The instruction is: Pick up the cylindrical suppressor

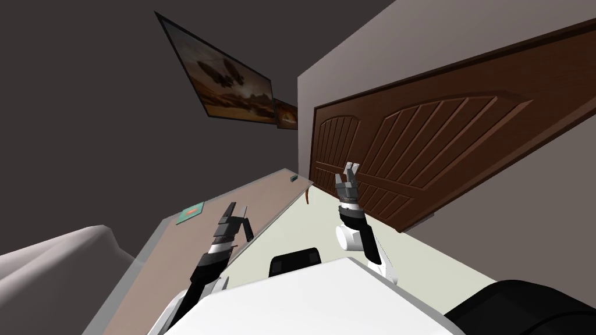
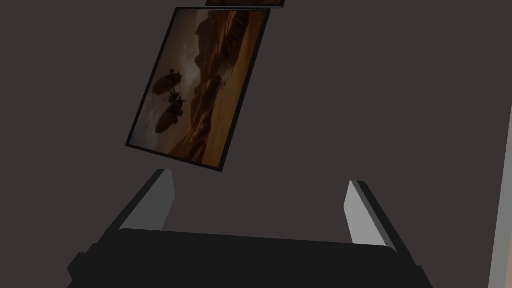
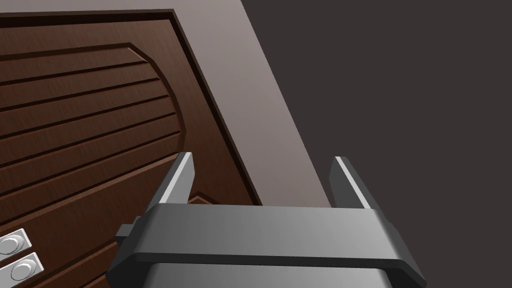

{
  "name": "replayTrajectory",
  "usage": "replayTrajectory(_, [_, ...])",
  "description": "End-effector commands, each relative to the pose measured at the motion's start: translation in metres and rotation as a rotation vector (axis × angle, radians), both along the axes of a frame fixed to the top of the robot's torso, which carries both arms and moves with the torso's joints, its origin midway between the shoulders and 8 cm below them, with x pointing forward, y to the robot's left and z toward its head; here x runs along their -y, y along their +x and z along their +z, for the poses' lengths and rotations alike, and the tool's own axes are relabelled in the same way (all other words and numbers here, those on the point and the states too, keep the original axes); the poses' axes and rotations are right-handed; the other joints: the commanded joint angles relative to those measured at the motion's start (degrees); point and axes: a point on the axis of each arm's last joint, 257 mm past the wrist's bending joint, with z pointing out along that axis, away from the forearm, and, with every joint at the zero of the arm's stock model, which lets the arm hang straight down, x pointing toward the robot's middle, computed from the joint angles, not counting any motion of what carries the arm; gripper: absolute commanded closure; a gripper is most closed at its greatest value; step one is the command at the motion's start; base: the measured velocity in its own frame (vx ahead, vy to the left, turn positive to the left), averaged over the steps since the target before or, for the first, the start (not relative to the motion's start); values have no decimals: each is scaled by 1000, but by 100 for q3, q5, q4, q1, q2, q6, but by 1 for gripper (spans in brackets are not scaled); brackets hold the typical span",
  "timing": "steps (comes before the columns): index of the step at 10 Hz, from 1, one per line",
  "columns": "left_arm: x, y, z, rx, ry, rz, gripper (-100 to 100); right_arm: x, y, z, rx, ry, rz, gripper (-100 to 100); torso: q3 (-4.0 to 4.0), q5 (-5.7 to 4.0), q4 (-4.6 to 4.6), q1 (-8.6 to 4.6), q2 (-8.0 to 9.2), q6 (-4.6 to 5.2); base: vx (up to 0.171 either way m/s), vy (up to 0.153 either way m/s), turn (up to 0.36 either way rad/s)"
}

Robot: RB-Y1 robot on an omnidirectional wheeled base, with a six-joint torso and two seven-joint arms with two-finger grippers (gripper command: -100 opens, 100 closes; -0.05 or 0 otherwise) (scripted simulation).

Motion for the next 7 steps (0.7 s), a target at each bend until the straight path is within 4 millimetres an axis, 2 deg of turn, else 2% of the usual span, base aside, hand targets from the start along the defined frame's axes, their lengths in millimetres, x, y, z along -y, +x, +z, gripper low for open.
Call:
replayTrajectory(1, [-5, 2, -19, -44, -7, -5, -100, 0, 0, 0, 0, 0, 0, 0, 0, 0, 0, 0, 0, 0, 10, 34, -57])
replayTrajectory(2, [-8, 1, -38, -89, -11, -19, -100, 0, 0, 0, 0, 0, 0, 0, 1, 0, 0, -1, 1, -1, 6, 34, -73])
replayTrajectory(3, [-9, 1, -43, -100, -13, -16, -100, 0, 0, 0, 0, 0, 0, 0, 2, 0, 1, 0, 3, -1, 4, 29, -34])
replayTrajectory(5, [-17, -4, -82, -196, -25, -40, -100, 0, 0, 0, 0, 0, 0, 0, 2, 0, 1, -2, 3, -1, 12, 37, -105])
replayTrajectory(7, [-24, -10, -110, -262, -33, -45, -100, 0, 0, 0, 0, 0, 0, 0, 0, 0, 0, 0, 0, -2, 20, 40, -88])
